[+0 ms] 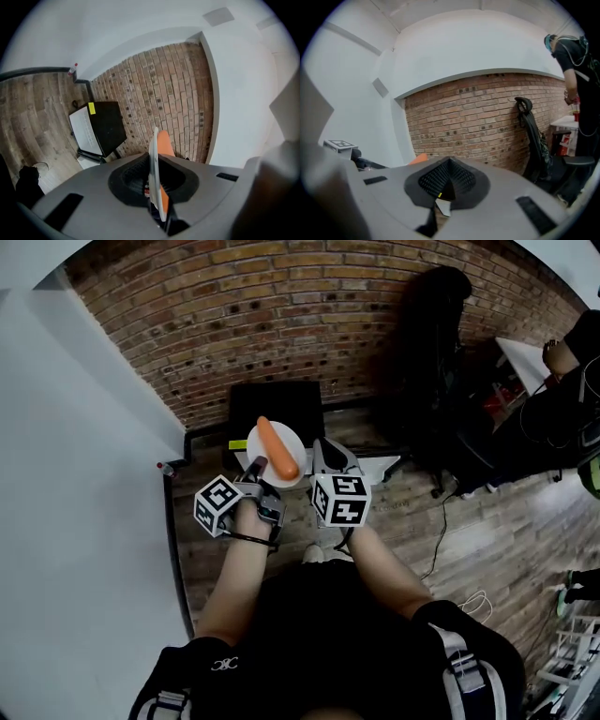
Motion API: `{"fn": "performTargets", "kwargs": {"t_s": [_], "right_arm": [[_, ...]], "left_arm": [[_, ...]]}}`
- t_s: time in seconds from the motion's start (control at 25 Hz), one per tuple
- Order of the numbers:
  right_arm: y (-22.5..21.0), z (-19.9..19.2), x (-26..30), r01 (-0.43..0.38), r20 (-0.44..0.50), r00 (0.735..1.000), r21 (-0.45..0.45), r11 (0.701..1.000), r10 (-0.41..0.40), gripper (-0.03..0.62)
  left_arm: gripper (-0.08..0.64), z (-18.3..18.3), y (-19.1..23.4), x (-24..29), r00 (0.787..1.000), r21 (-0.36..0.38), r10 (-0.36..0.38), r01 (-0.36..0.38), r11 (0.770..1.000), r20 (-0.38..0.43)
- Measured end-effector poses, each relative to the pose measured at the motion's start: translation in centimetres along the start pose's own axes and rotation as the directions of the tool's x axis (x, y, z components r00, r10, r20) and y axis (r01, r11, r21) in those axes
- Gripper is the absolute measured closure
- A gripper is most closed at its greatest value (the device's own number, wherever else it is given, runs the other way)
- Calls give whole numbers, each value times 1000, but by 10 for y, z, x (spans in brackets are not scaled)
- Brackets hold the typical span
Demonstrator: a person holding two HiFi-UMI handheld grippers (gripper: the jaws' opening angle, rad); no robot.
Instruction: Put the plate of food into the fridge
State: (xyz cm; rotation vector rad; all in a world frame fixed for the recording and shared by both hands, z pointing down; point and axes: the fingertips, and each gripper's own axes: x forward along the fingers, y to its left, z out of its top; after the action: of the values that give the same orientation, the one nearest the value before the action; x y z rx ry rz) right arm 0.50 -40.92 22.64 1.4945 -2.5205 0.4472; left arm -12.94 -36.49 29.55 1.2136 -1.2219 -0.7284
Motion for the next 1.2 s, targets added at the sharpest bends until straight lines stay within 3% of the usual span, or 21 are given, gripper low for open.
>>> {"fn": "performTargets", "kwargs": {"t_s": [0.36, 0.56, 0.92, 1.08, 1.2], "right_arm": [[-16, -3, 40, -38, -23, 999, 33, 999, 39, 578], [-6, -7, 57, -17, -39, 999, 40, 999, 18, 578], [5, -21, 84, 151, -61, 987, 96, 984, -146, 578], [6, -37, 86, 243, -75, 969, 109, 964, -236, 579], [2, -63, 77, 316, -100, 947, 130, 940, -305, 579]], "left_arm": [[528, 2, 9, 39, 999, -21, 35, -35, 999, -11], [528, 18, 22, 44, 998, -18, 50, -51, 999, -39], [528, 55, 45, 58, 977, 63, 72, -60, 996, -200], [528, 58, 61, 69, 951, 92, 71, -45, 995, -300], [528, 50, 75, 74, 920, 155, 72, -12, 988, -385]]}}
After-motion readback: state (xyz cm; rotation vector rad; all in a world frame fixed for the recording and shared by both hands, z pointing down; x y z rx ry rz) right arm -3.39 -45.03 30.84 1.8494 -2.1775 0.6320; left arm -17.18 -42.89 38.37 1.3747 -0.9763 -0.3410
